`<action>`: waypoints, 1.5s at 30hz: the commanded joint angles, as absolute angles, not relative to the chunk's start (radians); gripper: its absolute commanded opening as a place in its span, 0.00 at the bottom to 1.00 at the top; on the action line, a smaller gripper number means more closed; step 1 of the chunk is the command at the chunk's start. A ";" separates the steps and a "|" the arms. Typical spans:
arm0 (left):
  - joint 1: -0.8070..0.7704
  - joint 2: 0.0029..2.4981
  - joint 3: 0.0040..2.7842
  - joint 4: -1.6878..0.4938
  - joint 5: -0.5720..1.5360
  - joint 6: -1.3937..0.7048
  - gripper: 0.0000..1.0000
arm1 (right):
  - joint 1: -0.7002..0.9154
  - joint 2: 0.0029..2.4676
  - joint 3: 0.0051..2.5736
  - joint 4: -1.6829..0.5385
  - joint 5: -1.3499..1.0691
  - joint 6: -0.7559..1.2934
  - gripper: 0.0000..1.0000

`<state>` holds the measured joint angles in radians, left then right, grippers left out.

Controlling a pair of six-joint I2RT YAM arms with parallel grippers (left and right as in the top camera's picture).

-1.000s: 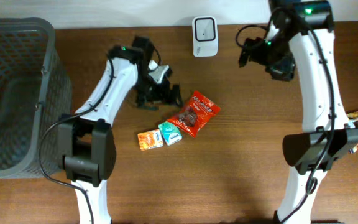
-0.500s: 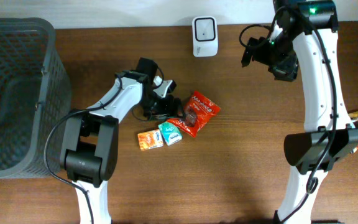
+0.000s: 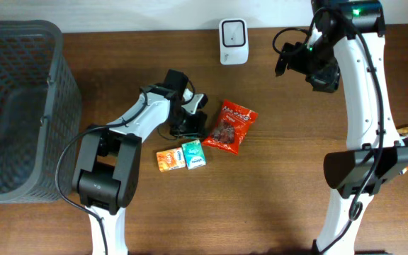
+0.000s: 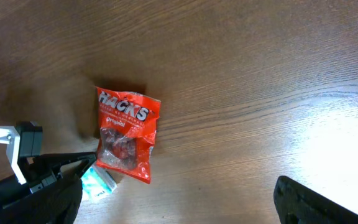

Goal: Scan the item barcode

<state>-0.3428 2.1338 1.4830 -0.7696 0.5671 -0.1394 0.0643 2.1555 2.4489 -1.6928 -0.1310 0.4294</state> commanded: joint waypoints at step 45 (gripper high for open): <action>-0.462 2.341 2.209 -1.403 -0.788 -0.371 0.00 | 0.066 2.148 2.459 -1.698 -0.122 0.423 0.99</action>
